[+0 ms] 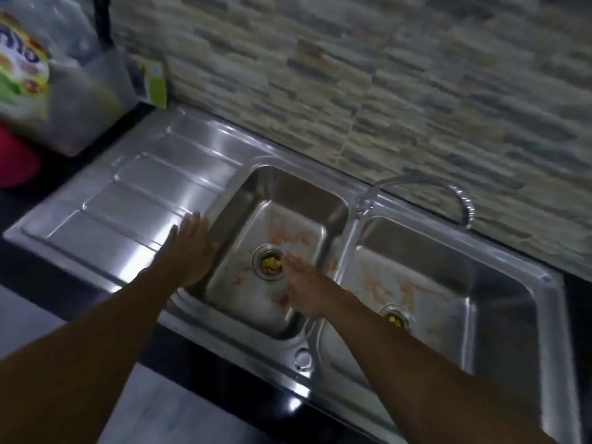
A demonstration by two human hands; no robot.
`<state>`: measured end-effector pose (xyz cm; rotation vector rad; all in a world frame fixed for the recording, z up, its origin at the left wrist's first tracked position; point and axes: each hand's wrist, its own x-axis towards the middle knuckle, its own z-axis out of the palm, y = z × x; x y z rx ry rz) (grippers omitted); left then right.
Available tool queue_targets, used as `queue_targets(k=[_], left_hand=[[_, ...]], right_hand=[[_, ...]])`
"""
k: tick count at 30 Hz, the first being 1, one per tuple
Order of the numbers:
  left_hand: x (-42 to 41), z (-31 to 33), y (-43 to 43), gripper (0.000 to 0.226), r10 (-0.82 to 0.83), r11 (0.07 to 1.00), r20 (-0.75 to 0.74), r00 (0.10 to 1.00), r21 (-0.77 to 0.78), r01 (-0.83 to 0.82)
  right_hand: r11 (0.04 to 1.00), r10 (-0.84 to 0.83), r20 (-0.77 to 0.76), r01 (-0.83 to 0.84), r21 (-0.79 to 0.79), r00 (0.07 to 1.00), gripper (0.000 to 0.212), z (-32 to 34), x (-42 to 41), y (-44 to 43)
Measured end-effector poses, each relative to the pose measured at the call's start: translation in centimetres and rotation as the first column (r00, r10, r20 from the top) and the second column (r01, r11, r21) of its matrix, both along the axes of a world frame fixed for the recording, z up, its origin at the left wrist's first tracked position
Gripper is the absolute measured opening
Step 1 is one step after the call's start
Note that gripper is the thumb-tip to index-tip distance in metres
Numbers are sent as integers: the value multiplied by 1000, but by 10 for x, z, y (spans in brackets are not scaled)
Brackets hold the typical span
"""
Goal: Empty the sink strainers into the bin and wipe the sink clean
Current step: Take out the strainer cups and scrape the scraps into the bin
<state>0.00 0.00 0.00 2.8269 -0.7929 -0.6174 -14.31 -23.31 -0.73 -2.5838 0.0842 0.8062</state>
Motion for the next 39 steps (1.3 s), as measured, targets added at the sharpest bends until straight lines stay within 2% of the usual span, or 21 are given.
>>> queue_targets(k=[3, 10, 16, 21, 27, 33, 39], left_hand=[[-2, -25, 31, 65, 70, 997, 3, 998, 12, -70], [3, -53, 45, 73, 1, 1000, 173, 985, 16, -4], [25, -78, 45, 71, -26, 998, 252, 967, -55, 41], [26, -85, 47, 67, -10, 992, 285, 958, -120, 46], [26, -85, 45, 60, 28, 989, 291, 956, -149, 16], [27, -85, 46, 60, 27, 988, 286, 958, -151, 17], [27, -86, 45, 60, 38, 988, 284, 958, -156, 7]], right_hand=[[1000, -11, -88, 11, -2, 996, 84, -28, 17, 15], [1000, -30, -195, 28, -14, 980, 93, -101, 51, 32], [995, -26, -123, 14, -101, 992, 82, -153, 58, 33], [989, -13, -132, -6, -145, 991, 82, -180, 54, 40], [973, -136, 52, 143, -181, 989, 68, -188, 56, 52], [948, -110, 177, 156, -277, 978, 52, -180, 67, 53], [926, -139, 313, 236, -296, 939, 43, -178, 71, 53]])
